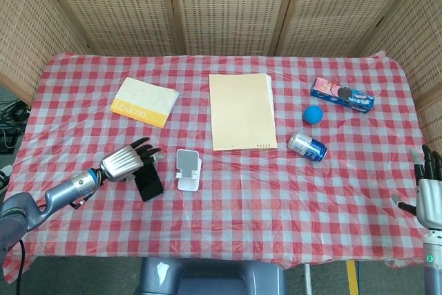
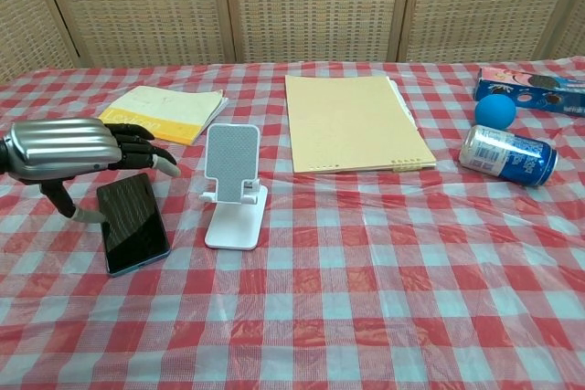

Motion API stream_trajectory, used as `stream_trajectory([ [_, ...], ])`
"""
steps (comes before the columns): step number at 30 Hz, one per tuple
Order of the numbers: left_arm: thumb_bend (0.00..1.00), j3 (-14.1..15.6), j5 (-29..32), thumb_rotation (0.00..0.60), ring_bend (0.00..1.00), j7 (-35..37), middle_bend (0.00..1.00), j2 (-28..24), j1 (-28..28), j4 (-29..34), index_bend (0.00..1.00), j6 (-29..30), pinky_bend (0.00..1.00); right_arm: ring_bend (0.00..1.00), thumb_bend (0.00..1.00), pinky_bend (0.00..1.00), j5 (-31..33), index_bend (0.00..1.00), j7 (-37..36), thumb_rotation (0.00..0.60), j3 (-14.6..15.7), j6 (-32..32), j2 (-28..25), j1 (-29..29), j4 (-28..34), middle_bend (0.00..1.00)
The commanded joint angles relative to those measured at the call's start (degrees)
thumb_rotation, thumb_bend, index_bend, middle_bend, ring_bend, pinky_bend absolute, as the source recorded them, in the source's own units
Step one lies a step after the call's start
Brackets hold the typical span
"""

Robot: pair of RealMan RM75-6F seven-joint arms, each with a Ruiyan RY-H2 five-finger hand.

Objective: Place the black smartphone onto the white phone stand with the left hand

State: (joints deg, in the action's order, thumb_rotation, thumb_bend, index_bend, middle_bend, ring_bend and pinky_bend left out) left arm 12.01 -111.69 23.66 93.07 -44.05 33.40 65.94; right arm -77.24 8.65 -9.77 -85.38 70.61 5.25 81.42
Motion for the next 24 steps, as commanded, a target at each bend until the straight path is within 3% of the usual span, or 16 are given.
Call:
stream_trajectory([
  [1,0.27,0.3,0.1,0.6,0.17,-0.1,0.13,0.1,-0.3,-0.2,0.14,-0.1,0.08,0.0,0.0,0.0,0.1,0.03,0.0,0.6,0.0,0.1,0.0,0.0,0.0,0.0],
  [8,0.27,1.7,0.1,0.6,0.22,-0.8,0.18,-0.5,-1.5,1.2,0.19,-0.5,0.12,0.0,0.0,0.0,0.5,0.03,-0.2,0.6,0.0,0.3,-0.3,0.0,0.3,0.0],
  [24,0.28,3.7,0.8,0.6,0.22,-3.2,0.18,-1.7,-2.9,5.9,0.19,-2.7,0.14,0.0,0.0,0.0,0.9,0.04,-0.2,0.6,0.0,0.4,-0.5,-0.1,0.6,0.0],
])
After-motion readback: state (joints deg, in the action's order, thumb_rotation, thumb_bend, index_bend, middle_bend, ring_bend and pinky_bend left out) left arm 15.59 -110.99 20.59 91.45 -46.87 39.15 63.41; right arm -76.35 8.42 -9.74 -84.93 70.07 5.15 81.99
